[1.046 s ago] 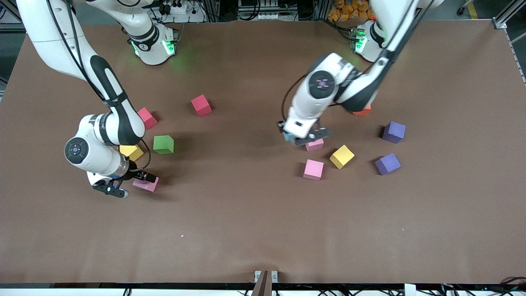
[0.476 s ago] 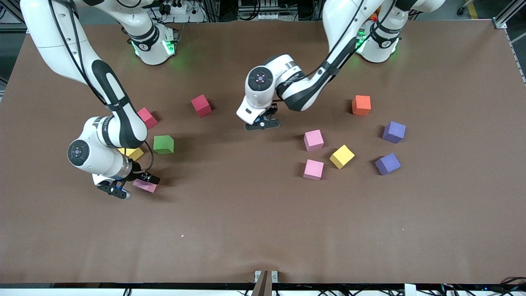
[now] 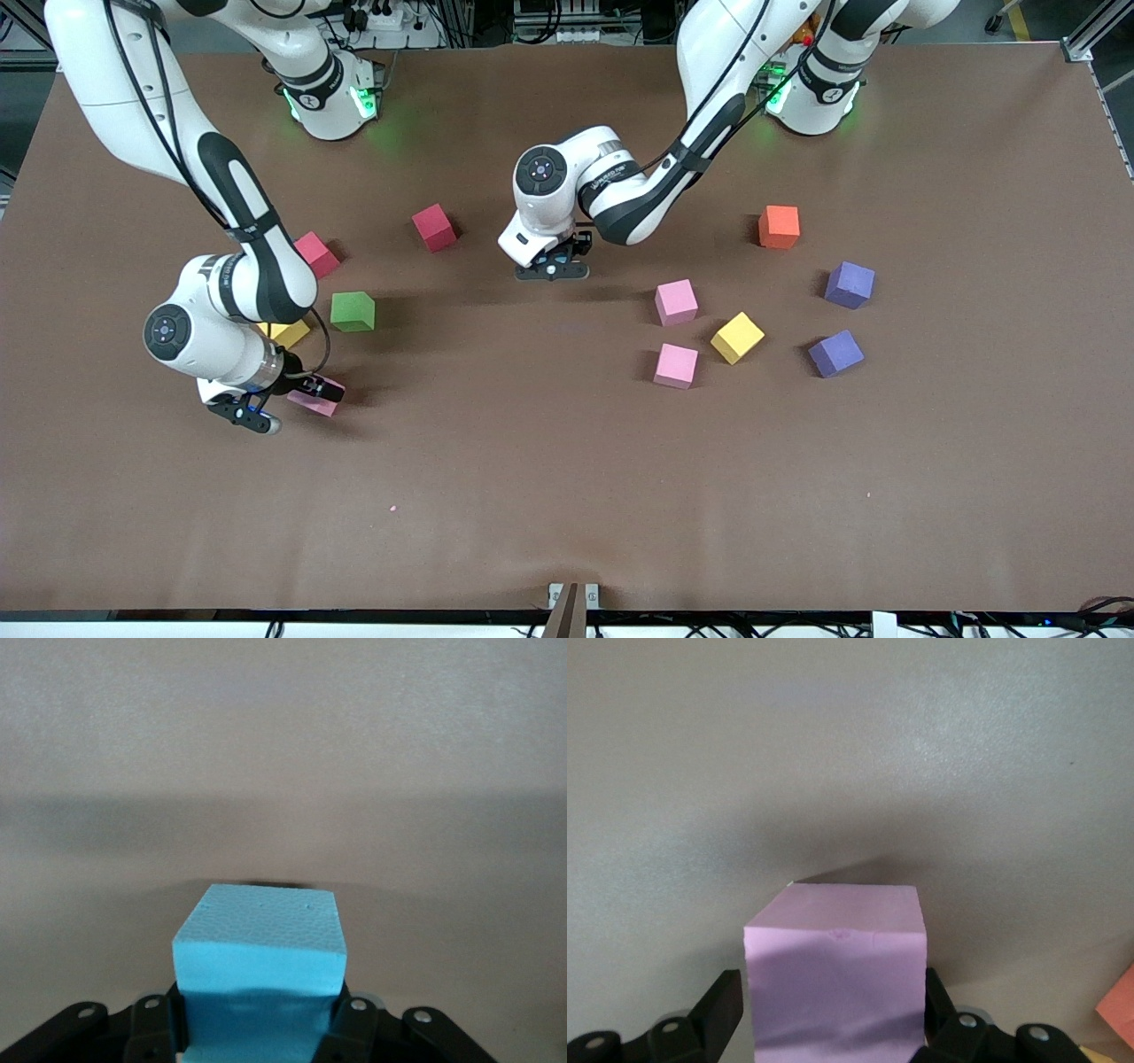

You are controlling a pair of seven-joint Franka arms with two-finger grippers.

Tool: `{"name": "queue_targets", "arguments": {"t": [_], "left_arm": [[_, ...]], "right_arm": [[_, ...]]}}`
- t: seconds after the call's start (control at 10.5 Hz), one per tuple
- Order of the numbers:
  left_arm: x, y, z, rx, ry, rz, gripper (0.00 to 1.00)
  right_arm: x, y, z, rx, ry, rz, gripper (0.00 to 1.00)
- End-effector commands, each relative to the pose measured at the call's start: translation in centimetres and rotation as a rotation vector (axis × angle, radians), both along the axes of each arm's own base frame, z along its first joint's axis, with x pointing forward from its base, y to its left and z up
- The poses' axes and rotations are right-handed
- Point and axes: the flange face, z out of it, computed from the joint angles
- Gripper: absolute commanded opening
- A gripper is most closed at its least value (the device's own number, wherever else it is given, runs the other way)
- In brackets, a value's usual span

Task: Form number 2 with 11 blocks
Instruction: 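Carry the cyan cube to the table middle with the left gripper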

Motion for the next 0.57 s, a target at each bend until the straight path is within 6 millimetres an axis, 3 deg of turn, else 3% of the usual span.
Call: {"name": "queue_targets", "arguments": {"t": [0.0, 0.48], "left_arm": [[-1.8, -1.4, 0.2, 0.014, -0.012, -0.054, 0.27], [-4.1, -2.1, -1.7, 0.035, 0.02, -0.068, 0.29]], "right_arm": [[0.5, -0.1, -0.5, -0.002, -0.007, -0.015, 0.75], [0.8, 0.0, 0.6, -0.015, -0.018, 0.021, 0.46]]}}
